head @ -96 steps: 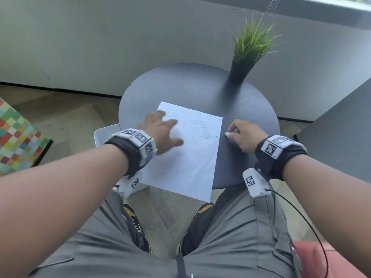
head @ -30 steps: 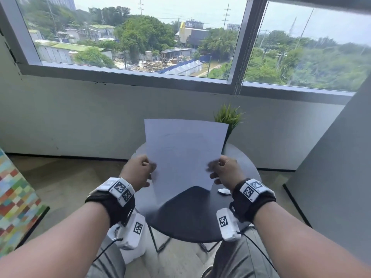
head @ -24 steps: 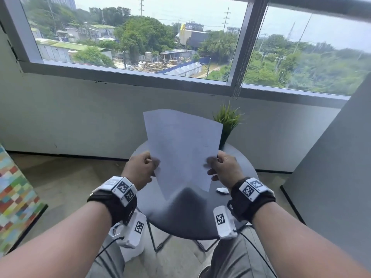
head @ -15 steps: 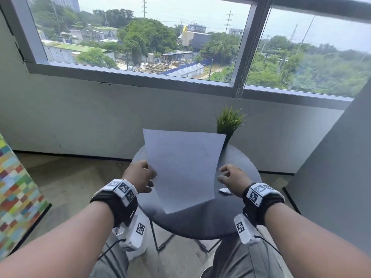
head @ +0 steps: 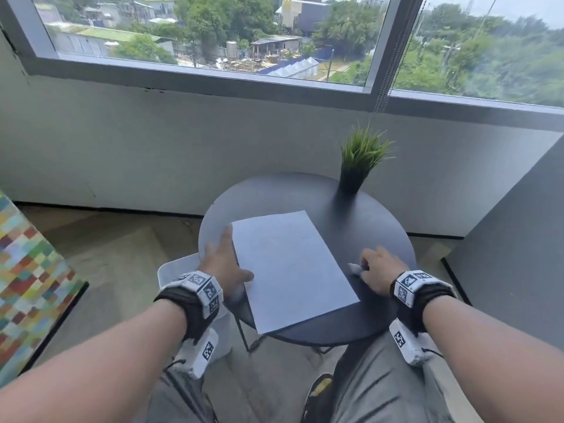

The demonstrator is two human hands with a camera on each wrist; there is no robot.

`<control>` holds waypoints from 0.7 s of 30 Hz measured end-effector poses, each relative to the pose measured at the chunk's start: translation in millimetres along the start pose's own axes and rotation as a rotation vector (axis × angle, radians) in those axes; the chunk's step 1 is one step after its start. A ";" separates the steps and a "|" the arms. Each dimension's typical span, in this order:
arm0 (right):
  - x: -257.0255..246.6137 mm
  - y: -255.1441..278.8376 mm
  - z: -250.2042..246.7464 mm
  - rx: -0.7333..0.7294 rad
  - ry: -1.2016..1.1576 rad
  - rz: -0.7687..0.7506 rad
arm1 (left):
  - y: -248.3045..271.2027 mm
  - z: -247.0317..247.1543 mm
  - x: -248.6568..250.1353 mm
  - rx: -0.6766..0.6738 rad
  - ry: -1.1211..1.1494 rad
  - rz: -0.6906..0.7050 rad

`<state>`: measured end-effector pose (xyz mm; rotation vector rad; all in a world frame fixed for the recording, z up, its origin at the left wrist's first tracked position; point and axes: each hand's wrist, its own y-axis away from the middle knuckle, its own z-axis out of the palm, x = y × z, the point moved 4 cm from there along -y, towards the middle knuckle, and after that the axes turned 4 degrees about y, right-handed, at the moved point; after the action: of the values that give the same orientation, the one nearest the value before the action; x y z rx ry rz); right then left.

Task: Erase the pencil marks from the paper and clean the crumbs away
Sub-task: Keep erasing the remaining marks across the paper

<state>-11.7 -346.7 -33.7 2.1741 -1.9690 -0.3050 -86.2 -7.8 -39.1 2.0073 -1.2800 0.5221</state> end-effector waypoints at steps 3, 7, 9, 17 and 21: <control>-0.2 -13.2 -6.0 -0.080 0.006 -0.029 | -9.6 5.2 15.7 -0.010 -0.394 0.213; -8.4 -24.1 -1.2 -0.141 -0.047 -0.094 | -15.4 35.8 21.2 -0.323 -0.708 0.418; -16.7 -21.6 1.2 -0.162 -0.092 -0.128 | -11.1 40.6 18.0 -0.364 -0.780 0.444; -51.7 -18.8 -29.9 -0.106 -0.469 -0.132 | 0.7 41.8 15.8 -0.370 -0.842 0.432; -93.4 4.0 -8.5 -0.046 -0.315 -0.197 | 11.1 52.3 16.0 -0.317 -0.818 0.428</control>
<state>-22.1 -254.1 -22.3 2.4160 -1.8696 -0.7574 -90.8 -59.1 -60.6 1.7109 -2.1408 -0.3662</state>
